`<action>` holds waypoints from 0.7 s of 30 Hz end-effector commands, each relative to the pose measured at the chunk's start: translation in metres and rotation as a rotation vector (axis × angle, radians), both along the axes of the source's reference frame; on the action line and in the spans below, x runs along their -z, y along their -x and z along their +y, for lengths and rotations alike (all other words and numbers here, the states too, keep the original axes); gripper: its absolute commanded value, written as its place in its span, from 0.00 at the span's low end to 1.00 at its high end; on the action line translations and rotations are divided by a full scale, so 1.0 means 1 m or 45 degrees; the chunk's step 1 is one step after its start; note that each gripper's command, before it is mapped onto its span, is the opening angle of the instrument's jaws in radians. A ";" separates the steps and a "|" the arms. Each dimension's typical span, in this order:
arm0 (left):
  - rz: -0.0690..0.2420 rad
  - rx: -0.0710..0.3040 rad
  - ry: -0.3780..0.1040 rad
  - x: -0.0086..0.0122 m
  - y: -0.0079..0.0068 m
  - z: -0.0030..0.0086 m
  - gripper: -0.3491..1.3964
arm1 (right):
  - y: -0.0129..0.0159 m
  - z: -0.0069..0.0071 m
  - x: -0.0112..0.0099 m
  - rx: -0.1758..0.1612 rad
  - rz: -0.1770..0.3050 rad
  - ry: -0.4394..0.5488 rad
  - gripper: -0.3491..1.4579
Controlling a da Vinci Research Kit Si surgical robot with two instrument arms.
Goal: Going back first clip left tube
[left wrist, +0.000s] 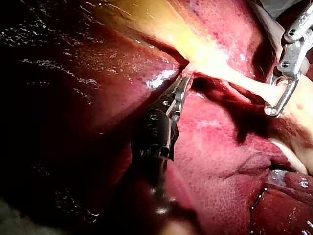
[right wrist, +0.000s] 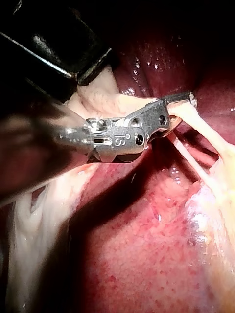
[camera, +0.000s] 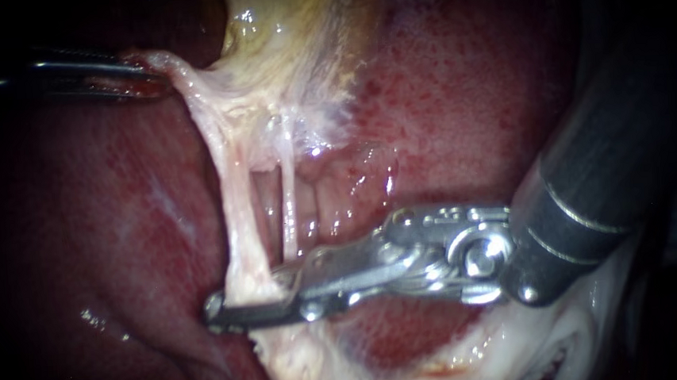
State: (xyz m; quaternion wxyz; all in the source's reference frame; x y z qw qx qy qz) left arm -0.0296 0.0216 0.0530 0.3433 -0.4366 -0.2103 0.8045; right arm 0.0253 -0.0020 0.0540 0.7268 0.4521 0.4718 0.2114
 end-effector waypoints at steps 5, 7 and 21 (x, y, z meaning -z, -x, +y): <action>0.002 0.002 0.000 0.0002 0.0001 -0.0001 0.00 | -0.0005 -0.0001 -0.0013 -0.042 -0.003 0.073 0.38; 0.002 0.002 0.000 0.0002 0.0001 -0.0001 0.00 | -0.0006 0.0001 -0.0023 -0.066 -0.008 0.106 0.43; 0.003 0.003 0.000 0.0004 0.0001 -0.0003 0.00 | 0.0035 0.0025 -0.0064 -0.140 -0.085 0.479 0.47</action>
